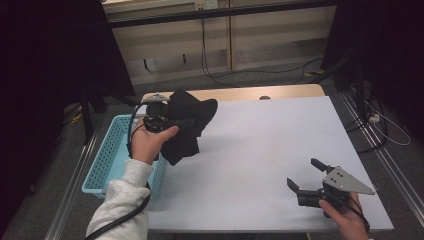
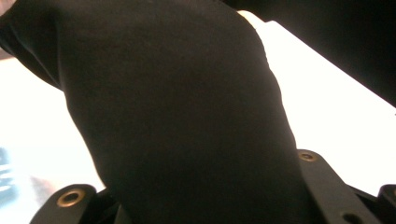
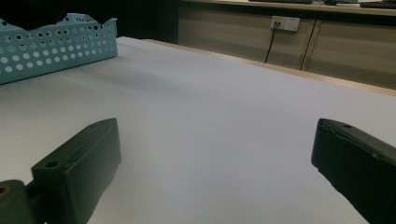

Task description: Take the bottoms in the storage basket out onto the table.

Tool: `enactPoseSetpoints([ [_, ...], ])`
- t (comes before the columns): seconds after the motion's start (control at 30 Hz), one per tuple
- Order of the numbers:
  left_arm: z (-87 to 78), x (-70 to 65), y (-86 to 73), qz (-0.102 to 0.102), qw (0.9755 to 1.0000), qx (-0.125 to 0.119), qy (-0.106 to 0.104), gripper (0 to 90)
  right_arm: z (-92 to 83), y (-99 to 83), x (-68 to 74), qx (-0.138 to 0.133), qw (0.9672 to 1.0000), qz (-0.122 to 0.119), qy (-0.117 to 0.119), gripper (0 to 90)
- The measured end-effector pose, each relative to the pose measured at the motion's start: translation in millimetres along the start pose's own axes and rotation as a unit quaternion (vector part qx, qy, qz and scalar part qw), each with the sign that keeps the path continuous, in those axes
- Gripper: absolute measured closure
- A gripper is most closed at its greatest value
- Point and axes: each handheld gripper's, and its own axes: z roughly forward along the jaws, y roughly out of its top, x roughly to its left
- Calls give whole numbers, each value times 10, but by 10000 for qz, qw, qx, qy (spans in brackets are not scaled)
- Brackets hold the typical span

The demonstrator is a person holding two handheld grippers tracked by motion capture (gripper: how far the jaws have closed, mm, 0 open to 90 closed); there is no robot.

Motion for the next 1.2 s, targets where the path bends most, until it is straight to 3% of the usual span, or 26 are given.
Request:
enactPoseSetpoints([
  [0.23, 299, -216, -126, 125, 9995, 34, -282, 640, -1, 1, 1, -6, 10000, -5, -2, 6],
  [0.43, 587, -439, -378, 229, 9980, -11, -593, 639, 7, -10, 6, 15, 10000, 37, 16, 6],
  [0.5, 695, -500, -452, 375, 9970, -18, -684, 630, 18, -12, 7, 31, 10000, 17, 24, 6],
  [0.57, 807, -526, -532, 391, 9964, -53, -752, 580, 30, -9, 14, 48, 10000, -3, 35, 6],
  [0.6, 858, -525, -566, 367, 9967, 51, -723, 515, 38, -7, 19, 43, 10000, -14, 53, 6],
  [0.67, 911, -510, -621, 505, 9982, 144, -303, 336, 52, 4, 29, 72, 9999, -61, 62, 5],
  [0.7, 914, -488, -641, 473, 9985, 158, -220, 253, 58, 13, 32, 86, 9999, -105, 72, 4],
  [0.8, 859, -384, -683, 269, 9996, 89, -71, 155, 89, 49, 35, 75, 9999, -111, 100, 4],
  [0.97, 757, -269, -776, 166, 9998, -27, 91, 118, 227, 106, 45, 206, 9995, -145, 192, 7],
  [1.2, 679, -178, -778, 148, 9995, 117, 243, 86, 472, 129, 77, 471, 9983, -103, 336, 14],
])
